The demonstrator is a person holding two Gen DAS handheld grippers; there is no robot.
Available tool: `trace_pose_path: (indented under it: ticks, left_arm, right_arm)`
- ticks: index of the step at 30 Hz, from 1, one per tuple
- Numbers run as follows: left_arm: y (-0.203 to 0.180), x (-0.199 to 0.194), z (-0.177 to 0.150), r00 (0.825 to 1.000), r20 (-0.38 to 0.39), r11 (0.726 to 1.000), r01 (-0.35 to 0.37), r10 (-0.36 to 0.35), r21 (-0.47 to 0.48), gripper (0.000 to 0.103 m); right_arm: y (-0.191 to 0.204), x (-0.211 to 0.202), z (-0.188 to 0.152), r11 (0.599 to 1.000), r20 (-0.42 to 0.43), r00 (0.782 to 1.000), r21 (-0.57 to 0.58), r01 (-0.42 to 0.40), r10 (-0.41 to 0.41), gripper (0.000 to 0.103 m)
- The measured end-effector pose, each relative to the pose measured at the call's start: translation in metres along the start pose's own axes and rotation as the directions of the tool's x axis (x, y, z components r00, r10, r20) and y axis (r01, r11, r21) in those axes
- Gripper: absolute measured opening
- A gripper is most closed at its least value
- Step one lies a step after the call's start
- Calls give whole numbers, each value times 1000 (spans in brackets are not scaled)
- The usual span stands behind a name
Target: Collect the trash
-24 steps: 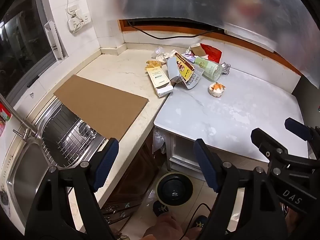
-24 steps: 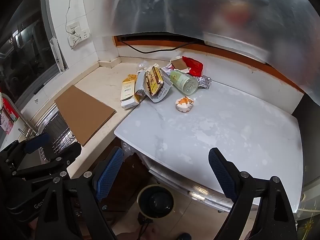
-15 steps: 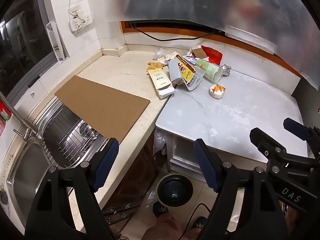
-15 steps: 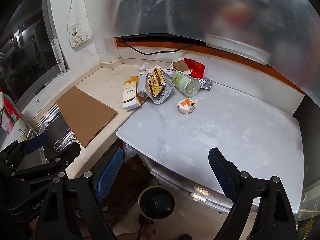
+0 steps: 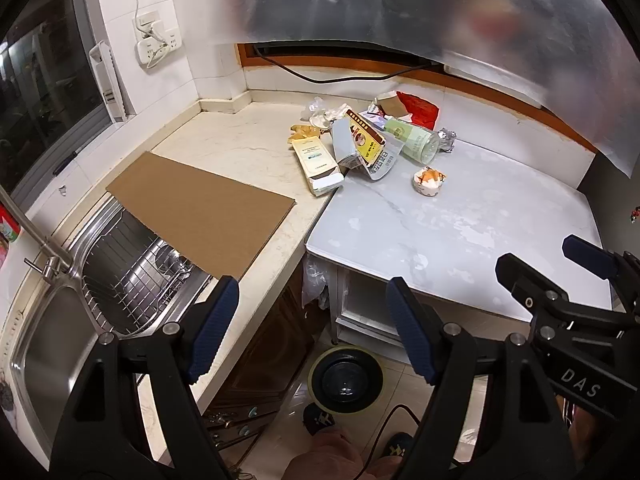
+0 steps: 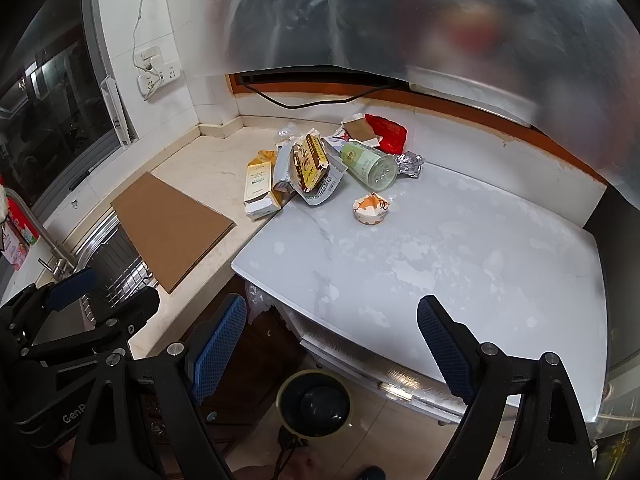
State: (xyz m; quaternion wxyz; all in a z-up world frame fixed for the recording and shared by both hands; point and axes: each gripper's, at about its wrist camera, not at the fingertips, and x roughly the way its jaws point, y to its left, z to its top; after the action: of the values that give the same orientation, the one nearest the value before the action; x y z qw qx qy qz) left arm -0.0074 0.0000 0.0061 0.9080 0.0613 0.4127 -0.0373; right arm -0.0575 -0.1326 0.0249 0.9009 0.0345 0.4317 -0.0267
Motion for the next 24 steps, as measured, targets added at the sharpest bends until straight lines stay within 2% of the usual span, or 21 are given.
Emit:
trace_pose_path:
  ticks: [24]
  left_arm:
    - [-9,-3,-1,1000,1,1000,14,-14,-1,71]
  right_arm:
    - [-8,-12,-10,1000,2,1000,4,9,-9,89]
